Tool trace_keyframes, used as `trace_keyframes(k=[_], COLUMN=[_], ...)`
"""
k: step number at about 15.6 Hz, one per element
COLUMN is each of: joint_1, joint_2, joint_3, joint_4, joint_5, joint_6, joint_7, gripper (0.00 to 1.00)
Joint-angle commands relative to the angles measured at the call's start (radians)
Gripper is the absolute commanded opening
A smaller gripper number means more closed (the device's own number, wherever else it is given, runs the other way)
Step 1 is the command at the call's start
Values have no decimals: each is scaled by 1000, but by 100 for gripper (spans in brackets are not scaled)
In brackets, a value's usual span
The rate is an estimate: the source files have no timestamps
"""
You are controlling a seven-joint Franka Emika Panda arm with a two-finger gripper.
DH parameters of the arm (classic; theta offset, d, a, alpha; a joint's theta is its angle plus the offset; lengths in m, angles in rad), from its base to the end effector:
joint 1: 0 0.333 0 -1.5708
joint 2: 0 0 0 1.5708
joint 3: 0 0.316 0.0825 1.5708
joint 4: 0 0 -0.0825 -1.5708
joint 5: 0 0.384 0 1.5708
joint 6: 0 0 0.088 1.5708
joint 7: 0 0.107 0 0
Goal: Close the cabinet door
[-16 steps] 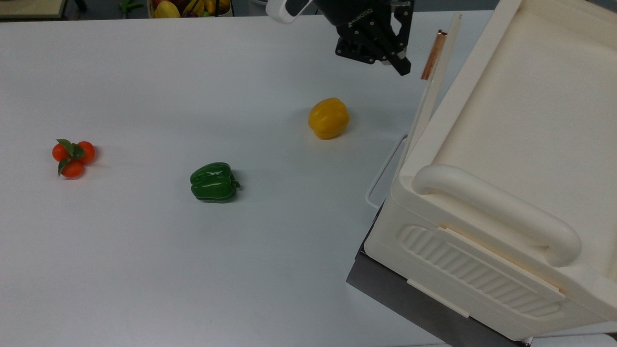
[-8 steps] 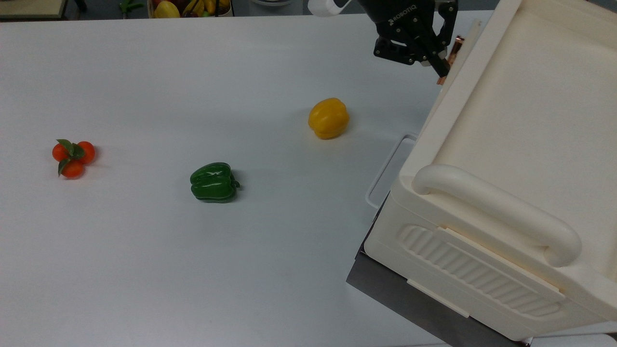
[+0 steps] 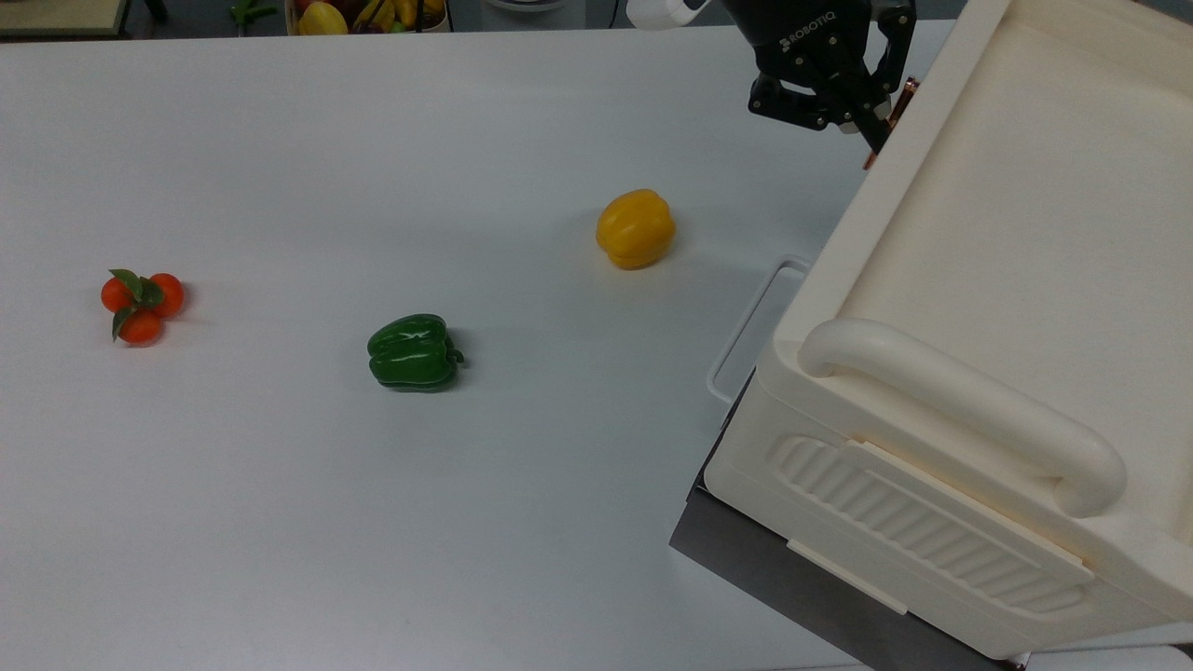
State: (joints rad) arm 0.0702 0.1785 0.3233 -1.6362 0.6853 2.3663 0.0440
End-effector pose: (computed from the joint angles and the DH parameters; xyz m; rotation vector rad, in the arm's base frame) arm 0.6125 0.2440 0.5803 -2.3473 0.0425 -0.4670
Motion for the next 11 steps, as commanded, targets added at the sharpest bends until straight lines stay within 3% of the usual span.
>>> trace_keyframes(k=[1, 4, 6, 8, 10, 11], joint_1=[0, -33, -59, -67, -66, -67], joint_2=[-14, -46, -79, -102, -115, -125], joint_3=[13, 13, 0, -32, -59, -69], joint_4=[-22, -44, -45, -45, -45, -45], joint_5=[-32, -59, -120, -199, -277, -311], joint_6=[47, -36, -166, -267, -359, -410], joint_7=[19, 16, 20, 22, 22, 22], gripper=[0, 0, 3, 33, 73, 87])
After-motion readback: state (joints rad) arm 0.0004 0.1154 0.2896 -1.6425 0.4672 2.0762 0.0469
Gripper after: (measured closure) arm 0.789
